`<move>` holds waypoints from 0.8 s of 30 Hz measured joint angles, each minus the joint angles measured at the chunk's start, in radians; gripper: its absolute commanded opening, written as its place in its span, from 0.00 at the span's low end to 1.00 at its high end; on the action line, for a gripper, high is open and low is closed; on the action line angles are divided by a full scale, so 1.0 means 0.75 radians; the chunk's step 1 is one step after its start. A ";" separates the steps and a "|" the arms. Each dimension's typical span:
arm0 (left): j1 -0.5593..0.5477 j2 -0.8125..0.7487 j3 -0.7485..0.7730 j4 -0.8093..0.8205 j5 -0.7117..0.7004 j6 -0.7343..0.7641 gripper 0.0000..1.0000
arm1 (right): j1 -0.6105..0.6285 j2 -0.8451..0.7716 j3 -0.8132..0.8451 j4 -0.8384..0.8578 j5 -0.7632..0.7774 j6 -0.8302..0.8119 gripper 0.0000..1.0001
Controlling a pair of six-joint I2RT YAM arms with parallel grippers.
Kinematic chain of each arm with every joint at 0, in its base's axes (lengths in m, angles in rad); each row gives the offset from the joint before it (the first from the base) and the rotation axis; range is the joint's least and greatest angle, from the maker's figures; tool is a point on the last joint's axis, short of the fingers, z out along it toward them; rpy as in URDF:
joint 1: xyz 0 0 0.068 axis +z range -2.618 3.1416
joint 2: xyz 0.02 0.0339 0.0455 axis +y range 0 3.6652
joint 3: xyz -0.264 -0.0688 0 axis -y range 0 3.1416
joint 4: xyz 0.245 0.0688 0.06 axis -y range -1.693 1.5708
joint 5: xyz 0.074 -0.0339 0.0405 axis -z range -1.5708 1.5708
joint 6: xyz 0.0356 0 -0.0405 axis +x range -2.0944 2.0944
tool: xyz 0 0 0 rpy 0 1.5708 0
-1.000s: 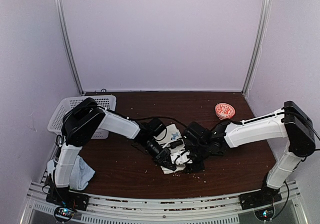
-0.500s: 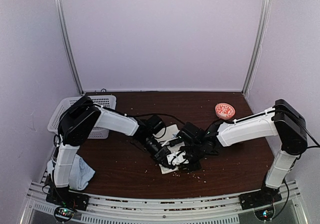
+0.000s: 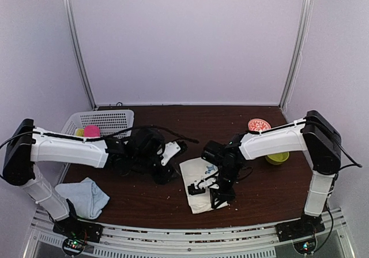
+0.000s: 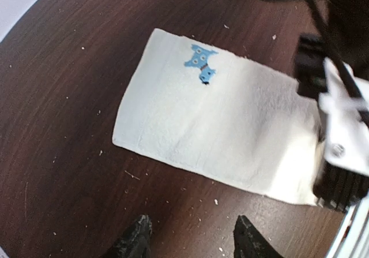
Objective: Roll the towels
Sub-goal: Roll the towel at the center of the board.
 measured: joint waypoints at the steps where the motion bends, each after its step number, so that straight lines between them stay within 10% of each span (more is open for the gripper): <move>1: -0.057 -0.019 -0.033 0.018 -0.094 0.021 0.66 | -0.026 0.040 0.026 -0.035 -0.034 0.002 0.00; 10: -0.424 -0.052 -0.112 0.069 -0.752 0.231 0.54 | -0.235 0.344 0.301 -0.343 -0.308 -0.014 0.00; 24: -0.499 0.368 0.227 0.118 -0.431 0.466 0.48 | -0.311 0.551 0.468 -0.589 -0.491 0.010 0.00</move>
